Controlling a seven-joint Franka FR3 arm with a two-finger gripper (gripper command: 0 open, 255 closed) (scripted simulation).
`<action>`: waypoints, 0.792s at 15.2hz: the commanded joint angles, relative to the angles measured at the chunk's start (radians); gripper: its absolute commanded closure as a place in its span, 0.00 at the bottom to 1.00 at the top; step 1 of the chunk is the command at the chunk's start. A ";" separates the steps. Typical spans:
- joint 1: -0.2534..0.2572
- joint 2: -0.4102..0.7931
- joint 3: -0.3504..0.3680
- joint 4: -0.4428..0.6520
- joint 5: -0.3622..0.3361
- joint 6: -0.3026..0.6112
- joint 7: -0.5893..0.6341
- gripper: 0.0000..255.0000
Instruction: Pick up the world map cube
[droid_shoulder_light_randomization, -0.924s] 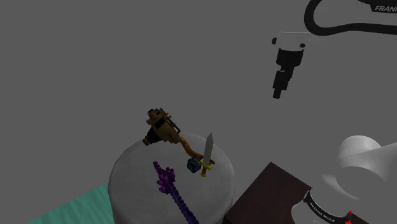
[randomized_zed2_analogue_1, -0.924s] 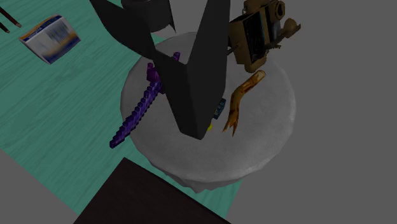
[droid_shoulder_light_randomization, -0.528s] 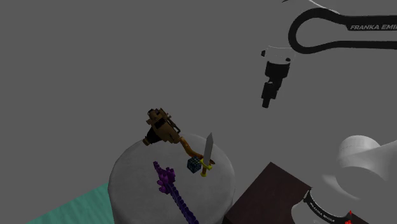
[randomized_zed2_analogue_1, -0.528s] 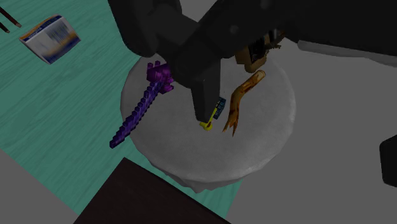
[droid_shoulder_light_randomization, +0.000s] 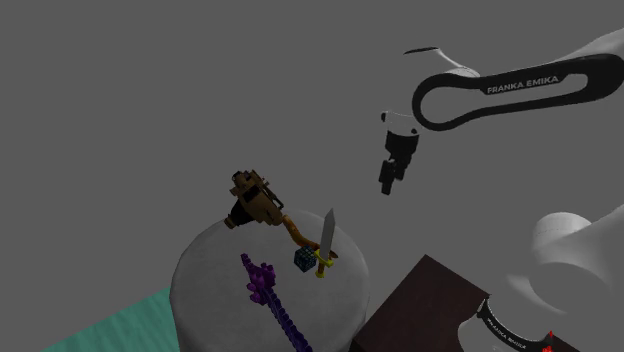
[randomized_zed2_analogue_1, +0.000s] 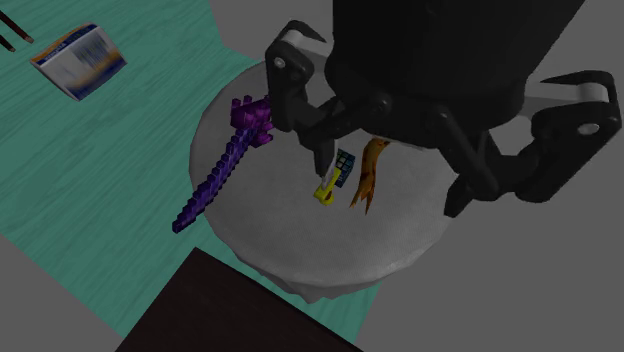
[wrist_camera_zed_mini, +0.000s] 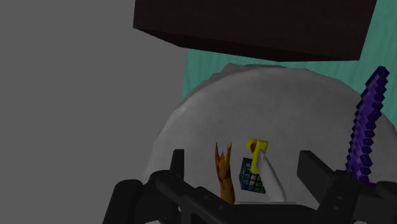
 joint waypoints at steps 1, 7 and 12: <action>0.003 0.060 0.006 -0.007 0.005 0.073 0.011 0.00; 0.011 0.257 0.024 -0.016 0.010 0.290 0.044 0.00; 0.015 0.446 0.039 0.018 0.001 0.454 0.075 0.00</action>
